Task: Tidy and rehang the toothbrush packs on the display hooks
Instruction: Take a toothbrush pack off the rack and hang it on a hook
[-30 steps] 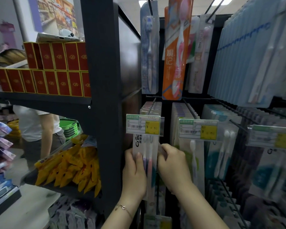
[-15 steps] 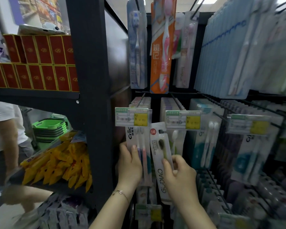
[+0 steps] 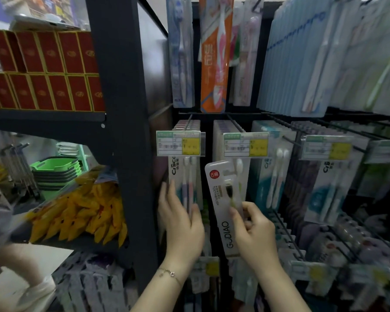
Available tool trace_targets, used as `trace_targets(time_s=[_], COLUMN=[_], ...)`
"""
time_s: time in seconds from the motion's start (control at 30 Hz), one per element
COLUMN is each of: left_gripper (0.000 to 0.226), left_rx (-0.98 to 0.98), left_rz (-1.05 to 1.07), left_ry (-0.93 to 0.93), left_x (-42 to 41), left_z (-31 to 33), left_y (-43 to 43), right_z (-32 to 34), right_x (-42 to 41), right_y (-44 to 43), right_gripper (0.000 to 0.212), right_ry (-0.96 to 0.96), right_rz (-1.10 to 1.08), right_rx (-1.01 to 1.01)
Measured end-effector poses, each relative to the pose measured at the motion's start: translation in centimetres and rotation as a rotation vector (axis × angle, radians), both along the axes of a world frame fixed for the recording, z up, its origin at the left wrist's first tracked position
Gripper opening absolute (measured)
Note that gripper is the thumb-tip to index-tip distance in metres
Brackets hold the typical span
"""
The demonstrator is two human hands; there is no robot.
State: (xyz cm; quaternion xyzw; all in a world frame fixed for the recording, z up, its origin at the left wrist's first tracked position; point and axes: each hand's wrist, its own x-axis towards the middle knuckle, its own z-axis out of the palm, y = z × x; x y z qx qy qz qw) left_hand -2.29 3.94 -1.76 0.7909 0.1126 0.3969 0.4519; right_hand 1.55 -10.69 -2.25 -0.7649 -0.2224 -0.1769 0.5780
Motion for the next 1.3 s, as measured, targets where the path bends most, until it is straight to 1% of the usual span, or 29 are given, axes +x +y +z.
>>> trace_targets(time_s=[0.07, 0.17, 0.23, 0.3, 0.37, 0.43, 0.5, 0.67, 0.8, 0.93, 0.97, 1.07, 1.13, 1.2, 1.3], left_gripper=[0.054, 0.028, 0.019, 0.013, 0.008, 0.013, 0.021, 0.008, 0.008, 0.014, 0.012, 0.009, 0.010, 0.010, 0.010], left_rx=[0.027, -0.046, -0.076, -0.053, -0.030, -0.029, -0.038, -0.042, -0.088, -0.125, -0.135, -0.159, -0.162, -0.157, -0.141], left_rz=[-0.080, -0.267, -0.371, -0.438, -0.495, -0.545, -0.546, -0.523, -0.489, -0.497, -0.506, -0.507, -0.496, -0.482, -0.473], left_ry=[-0.054, -0.003, 0.035, 0.052, 0.077, 0.112, 0.123, 0.130, 0.132, 0.150, 0.163, 0.187, 0.183, 0.166, 0.166], left_x=[-0.9, -1.1, -1.3, -1.5, -1.4, -1.4, -1.3, -0.5, 1.2, 2.8, 3.2, 4.1, 4.6, 4.9, 5.4], left_z=[0.0, 0.4, 0.5, 0.3, -0.2, -0.8, -1.3, -1.5, -1.3, -1.6, -1.6, -1.4, -1.3, -1.2, -1.1], left_y=[-0.6, -1.3, -2.0, -2.5, -3.2, -4.1, -5.4, -9.3, -13.3, -18.6, -20.0, -23.7, -25.6, -26.8, -27.8], right_z=[-0.1, 0.0, 0.1, 0.1, -0.1, -0.5, -0.8, -1.1, -1.1, -1.4, -1.5, -1.8, -1.7, -1.7, -1.6], right_x=[-0.2, -0.6, -0.9, -1.2, -1.5, -1.8, -2.0, -1.3, 0.2, 1.8, 2.3, 3.8, 4.6, 5.2, 5.7], right_y=[-0.4, -1.1, -1.5, -2.1, -2.8, -3.7, -4.8, -8.3, -12.3, -17.5, -18.8, -22.5, -24.3, -25.5, -26.4], right_gripper=[0.012, 0.008, 0.008, 0.010, 0.005, 0.005, 0.007, 0.012, 0.013, 0.006, 0.007, 0.017, 0.019, 0.017, 0.020], right_ry=[0.011, 0.034, 0.036, 0.041, 0.054, 0.064, 0.068, 0.088, 0.110, 0.130, 0.137, 0.171, 0.189, 0.177, 0.159], right_rz=[0.000, -0.012, -0.037, -0.074, -0.109, -0.121, -0.116, -0.097, -0.049, -0.045, -0.053, -0.064, -0.053, -0.067, -0.083], right_rx=[-0.001, 0.010, 0.007, 0.018, 0.024, 0.032, 0.052, 0.091, 0.110, 0.051, 0.036, 0.001, -0.008, -0.024, -0.048])
